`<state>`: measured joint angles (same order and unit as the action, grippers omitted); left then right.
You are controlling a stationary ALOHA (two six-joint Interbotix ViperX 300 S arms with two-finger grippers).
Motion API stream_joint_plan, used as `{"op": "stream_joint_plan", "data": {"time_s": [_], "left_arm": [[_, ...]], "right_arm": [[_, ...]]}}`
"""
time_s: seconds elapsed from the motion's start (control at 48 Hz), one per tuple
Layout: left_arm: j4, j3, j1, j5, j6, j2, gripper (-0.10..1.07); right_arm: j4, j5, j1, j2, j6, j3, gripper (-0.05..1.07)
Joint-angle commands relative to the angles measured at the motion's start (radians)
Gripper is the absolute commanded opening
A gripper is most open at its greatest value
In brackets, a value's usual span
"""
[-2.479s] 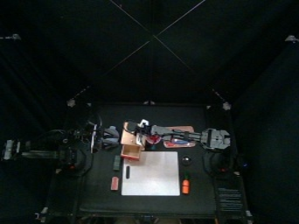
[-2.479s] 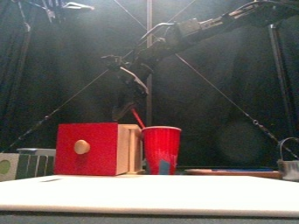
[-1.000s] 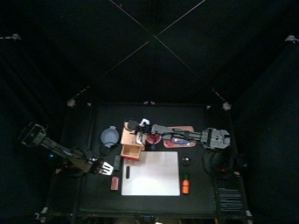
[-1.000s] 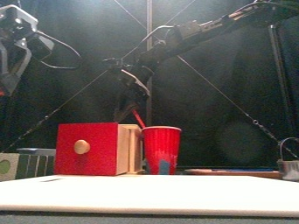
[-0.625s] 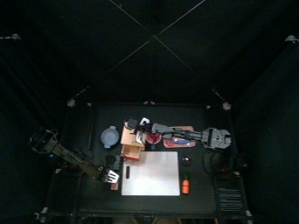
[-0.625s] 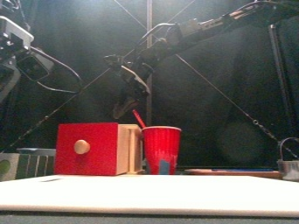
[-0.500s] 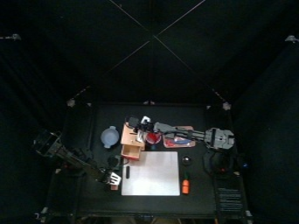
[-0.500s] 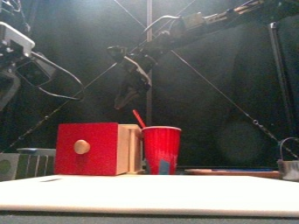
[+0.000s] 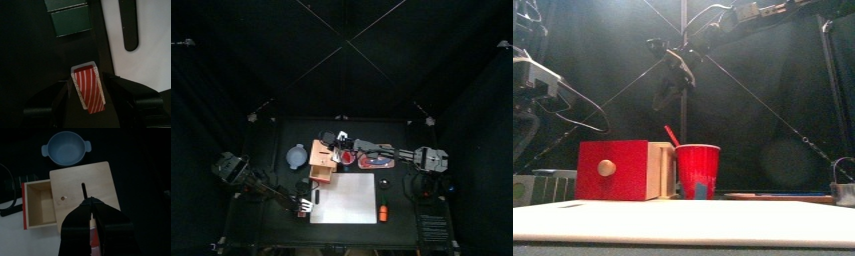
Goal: Place salmon sushi into bowl
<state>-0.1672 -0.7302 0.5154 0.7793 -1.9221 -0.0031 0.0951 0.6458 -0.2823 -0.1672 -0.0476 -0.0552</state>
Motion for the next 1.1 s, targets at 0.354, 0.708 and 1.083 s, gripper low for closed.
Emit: {"op": "stream_joint_plan", "data": {"time_s": [0.354, 0.708, 1.083], "left_arm": [[0.031, 0.035, 0.003, 0.0, -0.003, 0.072, 0.8], [-0.037, 0.061, 0.003, 0.091, 0.015, -0.021, 0.59], [-0.367, 0.1, -0.035, 0.204, 0.158, -0.218, 0.59]], "right_arm": [[-0.006, -0.018, 0.034, 0.083, 0.0, 0.025, 0.12], [-0.009, -0.038, 0.034, 0.138, -0.003, 0.104, 0.12], [-0.02, -0.107, 0.034, 0.178, -0.003, 0.189, 0.12]]}}
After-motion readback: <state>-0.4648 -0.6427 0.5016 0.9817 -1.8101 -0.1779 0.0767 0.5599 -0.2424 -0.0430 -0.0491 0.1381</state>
